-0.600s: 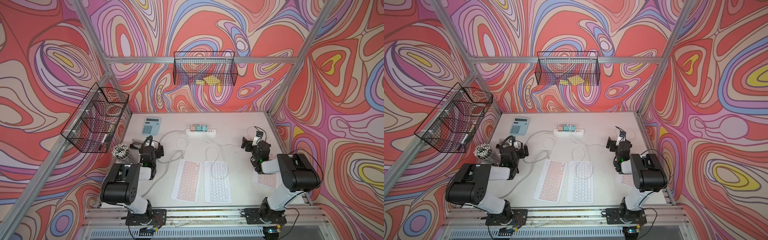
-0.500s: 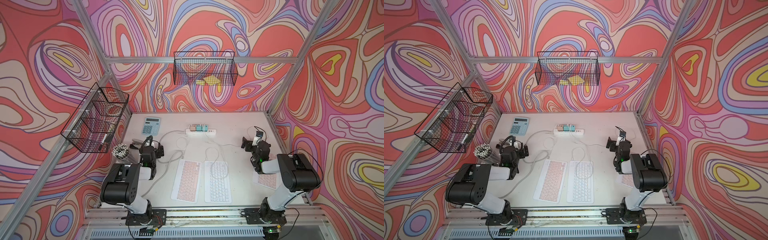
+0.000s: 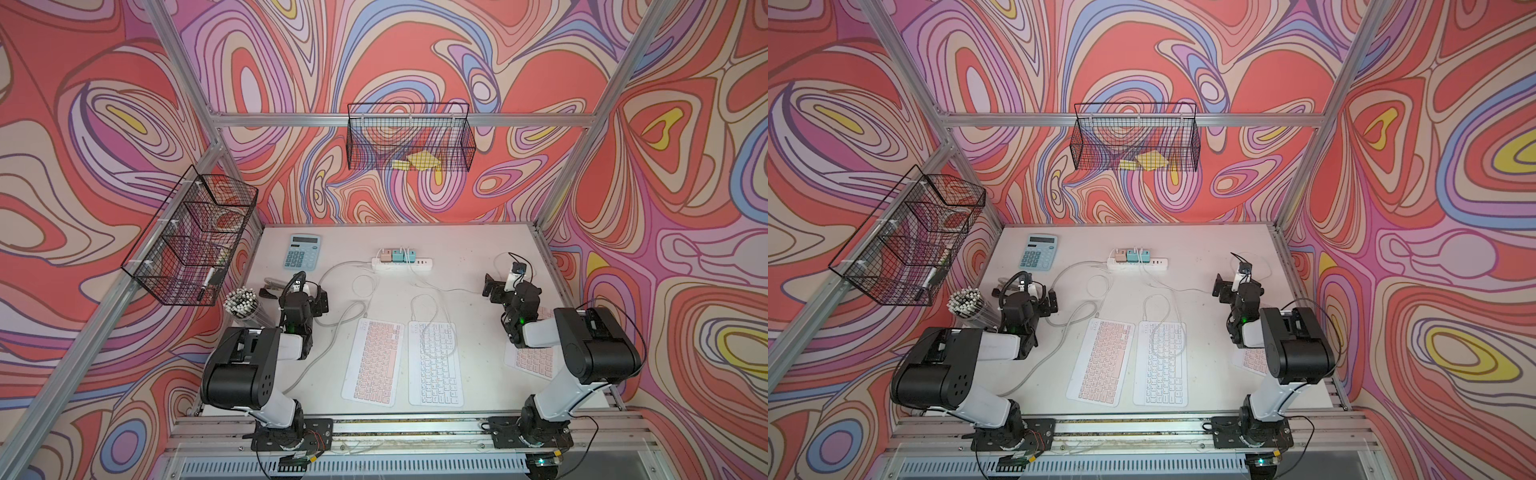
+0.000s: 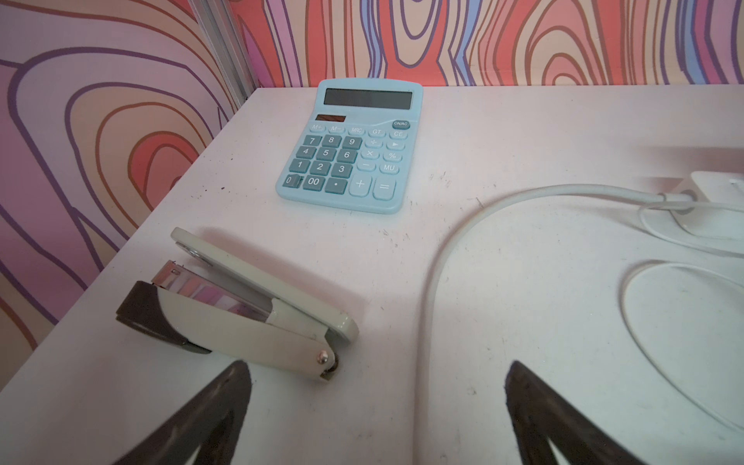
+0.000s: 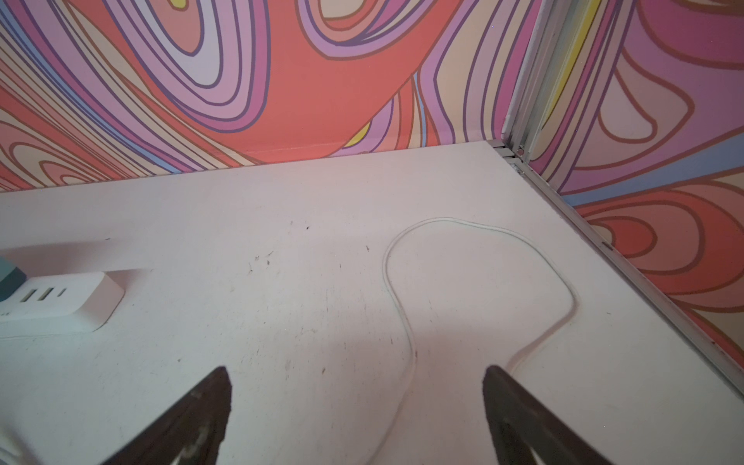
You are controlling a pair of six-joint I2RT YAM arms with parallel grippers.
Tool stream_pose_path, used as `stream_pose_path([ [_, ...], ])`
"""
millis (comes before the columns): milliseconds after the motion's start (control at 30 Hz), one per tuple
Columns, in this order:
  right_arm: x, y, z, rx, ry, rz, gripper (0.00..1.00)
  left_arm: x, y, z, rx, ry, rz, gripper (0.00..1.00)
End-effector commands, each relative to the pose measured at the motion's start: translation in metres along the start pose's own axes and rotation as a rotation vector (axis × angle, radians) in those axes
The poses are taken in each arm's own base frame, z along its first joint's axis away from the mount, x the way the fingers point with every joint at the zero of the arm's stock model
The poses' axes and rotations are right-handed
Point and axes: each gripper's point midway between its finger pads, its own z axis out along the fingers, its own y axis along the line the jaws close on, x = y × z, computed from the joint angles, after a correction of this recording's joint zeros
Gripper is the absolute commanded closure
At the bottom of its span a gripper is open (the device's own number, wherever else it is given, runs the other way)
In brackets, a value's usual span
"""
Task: Unplug the wireless keyboard
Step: Move the keyboard to the center of the board.
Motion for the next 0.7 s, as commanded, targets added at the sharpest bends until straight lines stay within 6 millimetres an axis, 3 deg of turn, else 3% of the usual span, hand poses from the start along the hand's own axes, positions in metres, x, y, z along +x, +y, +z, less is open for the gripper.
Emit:
stream_pose_path([
  [0, 0.001, 0.0, 0.0, -0.003, 0.002, -0.004, 0.02, -0.011, -0.001, -0.001, 0.007, -0.035, -0.001, 0.01],
  [467, 0.0, 0.003, 0.0, -0.02, 0.007, -0.005, 0.04, -0.013, 0.002, -0.001, 0.018, -0.023, -0.02, 0.01],
  [600, -0.02, 0.005, 0.0, -0.02, 0.082, 0.002, 0.08, -0.03, 0.0, -0.004, 0.031, 0.046, -0.002, 0.05],
  [667, -0.033, 0.011, -0.005, -0.051, 0.092, -0.001, 0.08, -0.051, -0.005, -0.006, 0.056, 0.063, -0.001, 0.06],
])
